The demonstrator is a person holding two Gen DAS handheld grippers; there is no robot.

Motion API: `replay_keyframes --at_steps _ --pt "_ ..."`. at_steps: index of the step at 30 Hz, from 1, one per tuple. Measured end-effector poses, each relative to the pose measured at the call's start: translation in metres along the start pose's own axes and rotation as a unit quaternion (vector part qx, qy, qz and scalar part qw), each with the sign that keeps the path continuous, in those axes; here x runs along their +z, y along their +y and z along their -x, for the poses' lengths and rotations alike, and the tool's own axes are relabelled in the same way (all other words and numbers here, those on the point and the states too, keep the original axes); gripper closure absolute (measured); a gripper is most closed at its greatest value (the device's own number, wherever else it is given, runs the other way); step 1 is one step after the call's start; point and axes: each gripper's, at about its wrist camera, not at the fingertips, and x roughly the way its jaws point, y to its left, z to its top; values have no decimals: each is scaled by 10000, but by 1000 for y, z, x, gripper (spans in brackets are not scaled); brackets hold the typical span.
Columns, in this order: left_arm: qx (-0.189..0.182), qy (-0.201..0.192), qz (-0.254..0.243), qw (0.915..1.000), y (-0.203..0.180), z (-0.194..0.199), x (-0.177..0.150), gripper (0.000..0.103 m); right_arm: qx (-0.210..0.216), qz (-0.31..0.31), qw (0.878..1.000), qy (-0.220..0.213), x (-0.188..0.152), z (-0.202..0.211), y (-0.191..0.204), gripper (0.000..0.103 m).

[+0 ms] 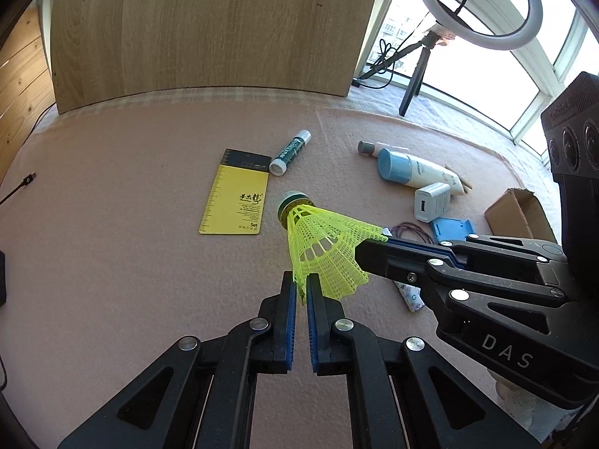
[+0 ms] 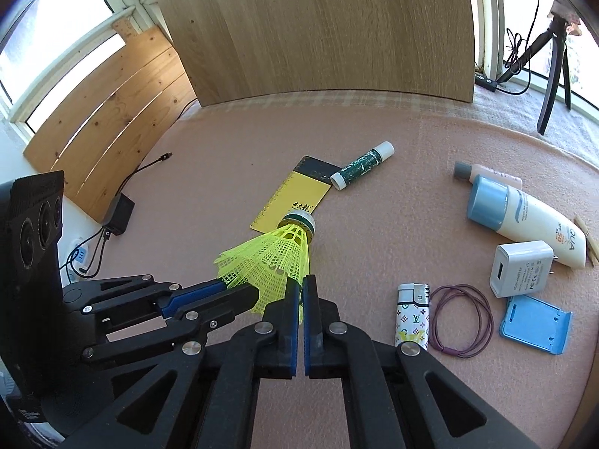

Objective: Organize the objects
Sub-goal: 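Grasp the yellow shuttlecock by its cork with the right tool, then carry the shuttlecock into the box and open the right tool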

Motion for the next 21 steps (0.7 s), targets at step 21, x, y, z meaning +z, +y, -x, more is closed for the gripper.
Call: replay_keyframes --at_steps 21 --pt "-1397 -177 -1441 9795 -216 19 -7 98 -887 -1258 9810 -1185 -88 178 -109 101"
